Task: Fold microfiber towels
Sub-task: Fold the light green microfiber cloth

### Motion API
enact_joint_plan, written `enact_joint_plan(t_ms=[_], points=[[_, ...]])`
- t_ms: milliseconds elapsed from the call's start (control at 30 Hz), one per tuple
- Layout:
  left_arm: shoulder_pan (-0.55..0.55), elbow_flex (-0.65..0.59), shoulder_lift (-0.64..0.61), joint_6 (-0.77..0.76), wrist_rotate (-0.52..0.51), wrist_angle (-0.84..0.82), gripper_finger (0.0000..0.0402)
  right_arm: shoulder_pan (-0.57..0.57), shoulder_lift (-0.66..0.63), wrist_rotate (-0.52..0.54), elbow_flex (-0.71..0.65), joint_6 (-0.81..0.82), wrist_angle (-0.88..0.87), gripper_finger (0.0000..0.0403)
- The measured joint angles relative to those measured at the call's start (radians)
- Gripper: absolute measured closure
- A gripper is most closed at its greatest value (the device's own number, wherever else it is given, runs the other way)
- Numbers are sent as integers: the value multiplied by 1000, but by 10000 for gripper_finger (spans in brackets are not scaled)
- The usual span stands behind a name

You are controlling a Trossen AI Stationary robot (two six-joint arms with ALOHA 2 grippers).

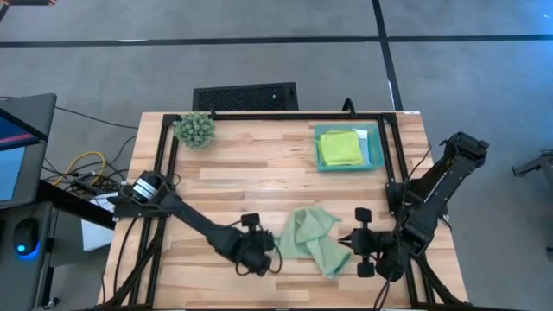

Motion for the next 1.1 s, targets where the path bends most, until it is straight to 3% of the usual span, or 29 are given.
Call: enact_joint_plan(t_ms=[167, 367, 533, 700, 833, 1100], points=[[-51, -1, 0, -88, -15, 15, 401, -1, 36, 3, -15, -15, 51, 324], [-91, -1, 0, -149, -56, 15, 401, -5, 159, -46, -58, -38, 191, 239], [-101, -2, 0, -155, -57, 35, 401, -23, 255, 24, -57, -117, 169, 188], [-101, -2, 0, -153, -57, 50, 401, -123, 324, -13, -57, -120, 102, 178], [-101, -2, 0, -139, -56, 58, 401, -237, 295, -45, -80, -82, 81, 185], [-103, -2, 0, -114, -52, 70, 402, -418, 142, -255, -270, -69, 321, 196]])
